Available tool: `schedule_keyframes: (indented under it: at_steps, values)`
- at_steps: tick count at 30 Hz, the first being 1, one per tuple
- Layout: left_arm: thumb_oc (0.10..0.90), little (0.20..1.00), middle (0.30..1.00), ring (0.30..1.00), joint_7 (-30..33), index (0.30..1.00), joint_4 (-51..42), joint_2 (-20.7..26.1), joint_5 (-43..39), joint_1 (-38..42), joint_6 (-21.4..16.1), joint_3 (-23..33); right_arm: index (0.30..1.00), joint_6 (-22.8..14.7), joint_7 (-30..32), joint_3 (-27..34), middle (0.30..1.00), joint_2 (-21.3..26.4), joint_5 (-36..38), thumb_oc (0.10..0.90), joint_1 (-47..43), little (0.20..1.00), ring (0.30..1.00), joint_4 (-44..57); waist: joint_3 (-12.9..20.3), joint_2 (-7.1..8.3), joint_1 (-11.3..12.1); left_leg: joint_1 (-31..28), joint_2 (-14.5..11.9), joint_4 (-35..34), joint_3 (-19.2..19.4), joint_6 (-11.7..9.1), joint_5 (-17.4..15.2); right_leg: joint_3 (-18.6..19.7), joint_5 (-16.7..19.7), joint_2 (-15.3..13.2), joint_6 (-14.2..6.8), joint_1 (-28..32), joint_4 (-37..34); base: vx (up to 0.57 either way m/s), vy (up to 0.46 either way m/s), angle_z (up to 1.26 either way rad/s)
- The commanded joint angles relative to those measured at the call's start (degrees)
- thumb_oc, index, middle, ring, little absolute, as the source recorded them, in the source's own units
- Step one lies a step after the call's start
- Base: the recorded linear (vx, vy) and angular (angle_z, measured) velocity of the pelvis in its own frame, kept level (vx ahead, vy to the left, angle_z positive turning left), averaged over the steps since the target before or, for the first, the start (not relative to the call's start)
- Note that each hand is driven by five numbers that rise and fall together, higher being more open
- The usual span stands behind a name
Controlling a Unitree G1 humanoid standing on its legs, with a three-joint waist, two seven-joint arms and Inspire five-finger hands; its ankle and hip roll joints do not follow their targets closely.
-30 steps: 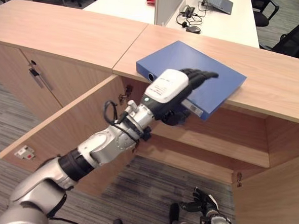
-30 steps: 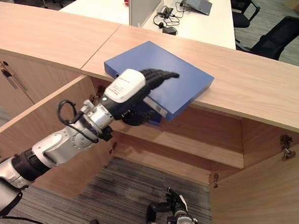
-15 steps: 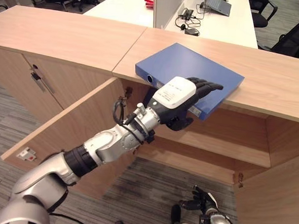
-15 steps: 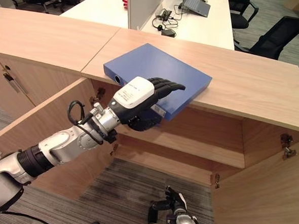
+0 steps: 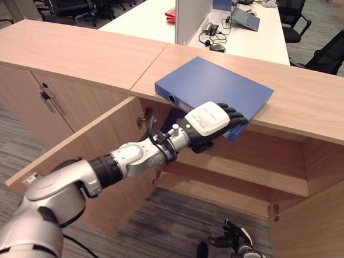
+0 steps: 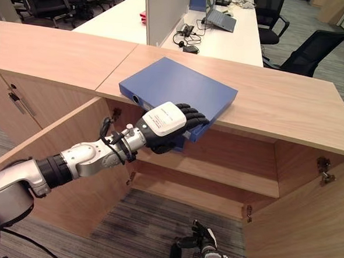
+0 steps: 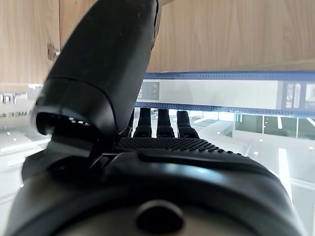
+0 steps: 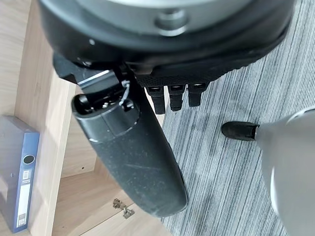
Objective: Put the empty folder in the office cabinet
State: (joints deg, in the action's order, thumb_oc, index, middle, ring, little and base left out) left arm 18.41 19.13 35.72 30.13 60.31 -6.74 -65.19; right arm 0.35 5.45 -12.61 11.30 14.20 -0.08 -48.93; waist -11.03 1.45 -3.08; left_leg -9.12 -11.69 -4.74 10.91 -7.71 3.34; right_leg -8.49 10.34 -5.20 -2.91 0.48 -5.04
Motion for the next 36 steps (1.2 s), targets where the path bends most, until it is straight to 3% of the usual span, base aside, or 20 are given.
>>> schedule_keyframes:
  at_steps: [1,5,6,7,23,28,30,32,33,34,36]
  values:
    - [0.800,0.900,0.900,0.900,1.63,0.900,11.00,-1.79,2.21,10.80,1.69,-0.14,0.900,-3.34,0.39,1.83,0.900,1.78,0.67,0.800,-3.10,0.900,0.900,3.99,-0.98,0.45,-0.27,-0.52,-1.14,-0.26,-3.10,0.18,-4.59,-0.17,-4.37,-3.27,-3.00,2.94,0.04,0.00,0.000,0.00]
    - [0.800,0.900,0.900,0.900,2.35,0.900,15.10,-3.41,2.77,11.09,1.94,-1.09,0.900,-3.38,0.72,2.00,0.900,1.92,0.54,0.800,-3.19,0.900,0.900,3.62,-1.03,0.52,-0.48,-0.58,-1.15,-0.26,-3.00,0.18,-4.68,-0.14,-4.33,-3.36,-2.97,2.91,0.04,0.00,0.000,0.00]
    - [0.759,0.839,0.839,0.839,2.40,0.839,15.18,-3.46,2.78,11.10,1.92,-1.12,0.900,-3.38,0.72,2.02,0.900,1.92,0.54,0.800,-3.18,0.900,0.900,3.61,-1.04,0.51,-0.46,-0.58,-1.15,-0.26,-3.00,0.18,-4.68,-0.14,-4.33,-3.36,-2.97,2.91,0.04,0.00,0.000,0.00]
    - [0.400,0.300,0.300,0.300,2.62,0.300,16.88,-4.11,2.94,10.73,2.16,-1.25,0.900,-3.43,0.84,2.05,0.900,1.85,0.46,0.800,-3.18,0.900,0.900,3.33,-1.06,0.49,-0.53,-0.65,-1.18,-0.26,-2.97,0.17,-4.70,-0.16,-4.37,-3.37,-2.98,2.94,0.04,0.00,0.000,0.00]
    - [0.400,0.300,0.300,0.300,5.17,0.300,18.24,-4.51,1.01,7.15,2.95,4.85,0.900,-3.08,1.29,2.54,0.900,1.05,0.53,0.800,-2.52,0.900,0.900,3.07,-0.81,0.94,-0.72,-0.96,-1.20,-0.26,-2.89,0.14,-4.88,-0.01,-4.73,-3.31,-2.90,3.35,0.04,0.00,0.000,0.00]
    - [0.400,0.300,0.300,0.300,5.62,0.300,13.35,-3.86,0.38,4.24,3.12,9.69,0.900,-2.88,1.41,2.84,0.900,1.01,0.26,0.800,-2.35,0.900,0.900,3.30,-0.76,1.00,-0.68,-1.21,-1.24,-0.26,-2.92,0.17,-4.97,-0.10,-4.86,-3.31,-2.91,3.56,0.04,0.00,0.000,0.00]
    - [0.400,0.300,0.300,0.300,5.96,0.300,10.08,-3.65,0.11,2.43,3.10,12.48,0.900,-2.73,1.41,3.22,0.900,0.73,0.28,0.800,-2.25,0.900,0.900,3.84,-0.91,1.12,-0.56,-1.19,-1.21,-0.26,-2.93,0.18,-4.97,-0.17,-4.96,-3.31,-2.94,3.62,0.04,0.00,0.000,0.00]
    - [0.400,0.300,0.300,0.300,5.95,0.300,3.26,-3.37,-1.66,-2.52,3.45,20.01,0.900,-2.40,1.41,3.70,0.900,0.50,0.38,0.800,-1.94,0.900,0.900,4.84,-0.99,1.29,-0.56,-1.10,-1.18,-0.26,-3.01,0.25,-4.93,-0.14,-5.12,-3.30,-2.92,3.71,0.04,0.00,0.000,0.00]
    - [0.400,0.300,0.300,0.300,5.90,0.300,3.17,-3.33,-1.64,-2.60,3.48,20.09,0.900,-2.39,1.41,3.66,0.900,0.53,0.38,0.800,-1.93,0.900,0.900,4.84,-0.97,1.26,-0.61,-1.10,-1.19,-0.26,-3.02,0.25,-4.93,-0.15,-5.13,-3.30,-2.92,3.71,0.04,0.00,0.000,0.00]
    - [0.400,0.300,0.300,0.300,5.44,0.300,-4.39,-3.55,-3.86,-6.66,2.73,26.68,0.900,-2.23,1.26,4.51,0.900,0.22,0.48,0.800,-1.84,0.900,0.900,6.09,-1.18,1.65,-0.26,-0.75,-1.12,-0.26,-3.12,0.36,-4.58,-0.08,-4.99,-3.39,-2.80,3.48,0.04,0.00,0.000,0.00]
    - [0.400,0.300,0.300,0.300,4.29,0.300,-9.67,-3.49,-4.98,-9.82,2.61,30.39,0.900,-2.19,1.15,4.61,0.900,0.35,0.41,0.800,-1.64,0.900,0.900,6.68,-1.11,1.56,-0.34,-0.81,-1.17,-0.26,-3.12,0.39,-4.79,-0.05,-5.18,-3.30,-2.85,3.54,0.04,0.01,0.003,-0.03]
